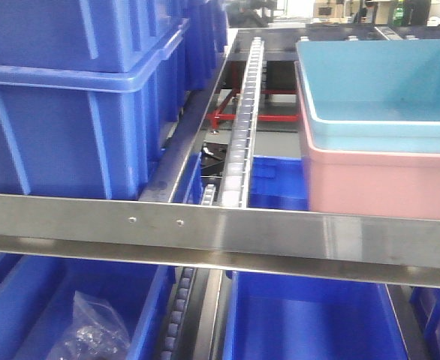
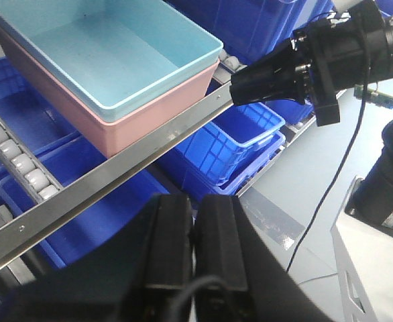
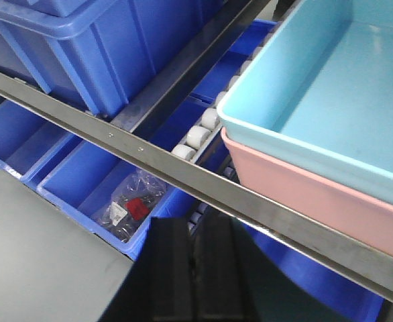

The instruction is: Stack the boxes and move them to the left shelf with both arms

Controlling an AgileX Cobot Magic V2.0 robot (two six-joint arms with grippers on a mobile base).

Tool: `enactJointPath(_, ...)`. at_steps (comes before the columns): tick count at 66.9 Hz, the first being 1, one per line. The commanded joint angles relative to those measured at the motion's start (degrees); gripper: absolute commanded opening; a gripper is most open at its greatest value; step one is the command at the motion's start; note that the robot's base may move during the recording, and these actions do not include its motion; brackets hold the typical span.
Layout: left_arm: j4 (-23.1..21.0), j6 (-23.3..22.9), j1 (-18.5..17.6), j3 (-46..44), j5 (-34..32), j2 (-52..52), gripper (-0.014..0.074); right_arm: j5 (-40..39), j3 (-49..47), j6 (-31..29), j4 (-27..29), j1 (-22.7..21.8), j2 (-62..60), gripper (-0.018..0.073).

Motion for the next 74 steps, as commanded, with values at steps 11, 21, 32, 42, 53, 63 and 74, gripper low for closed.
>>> enactJointPath(11,0.24,7.14,6.31,0.11,-11.79,-6.56,-0.0001,-4.21,-1.63,-0.46,-0.72,0.05,-0.12,0.0049)
enactJointPath(21,-0.12,8.46,18.75,9.98,-27.13,-12.3,-0.0001,-4.21,-1.63,-0.46,-0.72,0.05,-0.12,0.0049)
enactJointPath(32,-0.12,8.46,35.18,25.32,-41.8,-21.87,-0.0001,-4.21,-1.63,-0.46,-0.72,0.05,-0.12,0.0049)
enactJointPath(42,-0.75,8.08,50.48,37.9,-48.16,-33.4,-0.0001,-4.21,-1.63,-0.46,-0.72,0.05,-0.12,0.0049)
enactJointPath(53,-7.01,8.07,65.74,48.24,-52.99,-42.12,-0.0001,-4.21,-1.63,-0.46,-0.72,0.05,-0.12,0.0049)
enactJointPath(63,-7.25,6.79,75.76,49.99,-53.31,-43.84,-0.0001,-4.21,-1.63,-0.46,-0.72,0.05,-0.12,0.0049)
enactJointPath(74,-7.25,6.58,84.73,49.99,-53.04,-45.27,-0.0001,-4.26,-1.63,-0.46,-0.72,0.05,-0.12,0.0049)
